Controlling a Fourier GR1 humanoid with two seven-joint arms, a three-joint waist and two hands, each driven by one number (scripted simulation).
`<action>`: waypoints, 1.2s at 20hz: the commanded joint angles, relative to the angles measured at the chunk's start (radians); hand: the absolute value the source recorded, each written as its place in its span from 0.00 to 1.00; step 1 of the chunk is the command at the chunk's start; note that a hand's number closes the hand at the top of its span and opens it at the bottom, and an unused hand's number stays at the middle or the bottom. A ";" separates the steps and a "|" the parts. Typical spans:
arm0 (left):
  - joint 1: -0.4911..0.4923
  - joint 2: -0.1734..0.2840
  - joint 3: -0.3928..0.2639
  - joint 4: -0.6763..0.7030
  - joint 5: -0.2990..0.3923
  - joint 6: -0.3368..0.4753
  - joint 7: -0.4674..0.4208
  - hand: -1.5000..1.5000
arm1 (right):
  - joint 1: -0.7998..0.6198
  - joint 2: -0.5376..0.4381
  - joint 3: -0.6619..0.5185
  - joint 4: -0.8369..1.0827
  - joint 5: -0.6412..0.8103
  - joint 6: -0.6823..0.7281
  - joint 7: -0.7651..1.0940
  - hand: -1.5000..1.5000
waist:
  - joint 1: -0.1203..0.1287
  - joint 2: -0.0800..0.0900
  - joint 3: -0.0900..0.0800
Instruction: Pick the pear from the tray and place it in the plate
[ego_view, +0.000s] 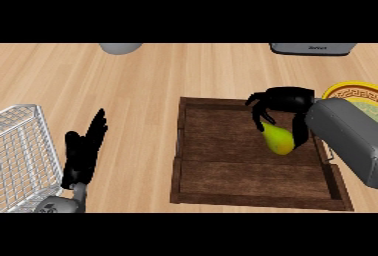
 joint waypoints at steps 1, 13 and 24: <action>0.011 0.006 -0.002 -0.021 -0.011 -0.006 0.027 0.50 | -0.016 0.064 -0.069 0.124 -0.021 0.028 -0.042 1.00 | 0.000 0.017 0.013; 0.073 0.022 0.051 -0.014 0.015 0.015 0.023 0.50 | 0.012 -0.050 -0.348 0.156 -0.149 -0.620 0.673 1.00 | -0.105 -0.026 0.007; 0.096 0.041 0.063 -0.061 0.012 0.005 0.031 0.50 | 0.120 -0.211 -0.399 -0.161 -0.110 -0.905 1.051 1.00 | -0.096 -0.019 0.009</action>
